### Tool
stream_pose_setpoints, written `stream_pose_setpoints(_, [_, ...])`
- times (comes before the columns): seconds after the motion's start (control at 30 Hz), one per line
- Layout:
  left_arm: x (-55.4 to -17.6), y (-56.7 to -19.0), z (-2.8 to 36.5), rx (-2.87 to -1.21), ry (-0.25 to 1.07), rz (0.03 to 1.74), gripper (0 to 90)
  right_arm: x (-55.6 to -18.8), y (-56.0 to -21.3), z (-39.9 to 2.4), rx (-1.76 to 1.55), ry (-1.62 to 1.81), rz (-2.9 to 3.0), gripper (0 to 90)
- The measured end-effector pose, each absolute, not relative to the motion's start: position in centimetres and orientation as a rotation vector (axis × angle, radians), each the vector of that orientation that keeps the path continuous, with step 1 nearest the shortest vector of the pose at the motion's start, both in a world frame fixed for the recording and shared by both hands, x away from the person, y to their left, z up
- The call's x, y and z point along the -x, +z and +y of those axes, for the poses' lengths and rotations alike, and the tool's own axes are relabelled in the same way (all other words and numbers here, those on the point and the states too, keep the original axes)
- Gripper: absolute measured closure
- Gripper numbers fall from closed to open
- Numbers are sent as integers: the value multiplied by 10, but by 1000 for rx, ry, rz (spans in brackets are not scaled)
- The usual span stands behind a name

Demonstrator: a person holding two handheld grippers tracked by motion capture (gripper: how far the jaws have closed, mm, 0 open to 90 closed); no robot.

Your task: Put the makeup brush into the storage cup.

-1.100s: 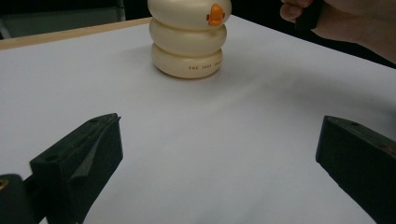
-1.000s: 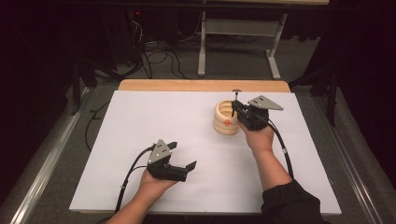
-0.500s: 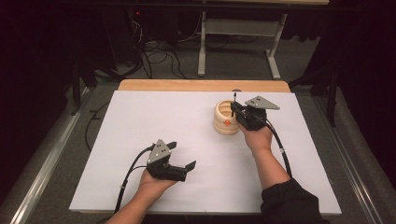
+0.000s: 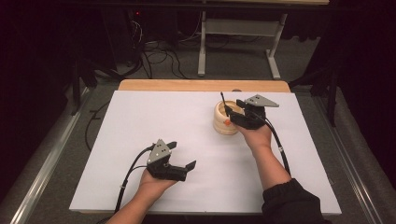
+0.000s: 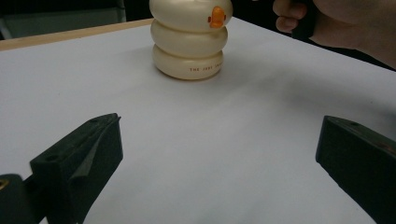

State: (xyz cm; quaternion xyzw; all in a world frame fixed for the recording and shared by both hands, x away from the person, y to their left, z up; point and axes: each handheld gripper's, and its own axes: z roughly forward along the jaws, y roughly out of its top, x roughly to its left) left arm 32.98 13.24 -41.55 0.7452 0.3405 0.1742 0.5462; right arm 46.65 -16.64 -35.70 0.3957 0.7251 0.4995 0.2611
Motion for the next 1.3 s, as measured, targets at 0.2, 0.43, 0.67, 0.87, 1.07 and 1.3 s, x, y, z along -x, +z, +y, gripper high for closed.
stream_pose_setpoints(0.2, [-330, -415, 133, -1768, 414, 808, 14, -465, -356, -166, -1060, 1356, 1970, 366])
stream_pose_setpoints(0.43, [-330, -416, 132, -1770, 413, 807, 14, -462, -354, -167, -1057, 1365, 1989, 269])
stream_pose_setpoints(0.67, [-330, -415, 132, -1770, 414, 809, 14, -458, -353, -169, -1069, 1374, 2000, 200])
stream_pose_setpoints(0.87, [-330, -415, 132, -1770, 414, 810, 14, -453, -353, -168, -1073, 1371, 2008, 161])
stream_pose_setpoints(1.07, [-330, -415, 133, -1770, 415, 812, 14, -449, -353, -169, -1056, 1376, 2007, 97])
stream_pose_setpoints(1.3, [-330, -415, 132, -1771, 415, 812, 14, -440, -356, -171, -1064, 1366, 2007, 9])
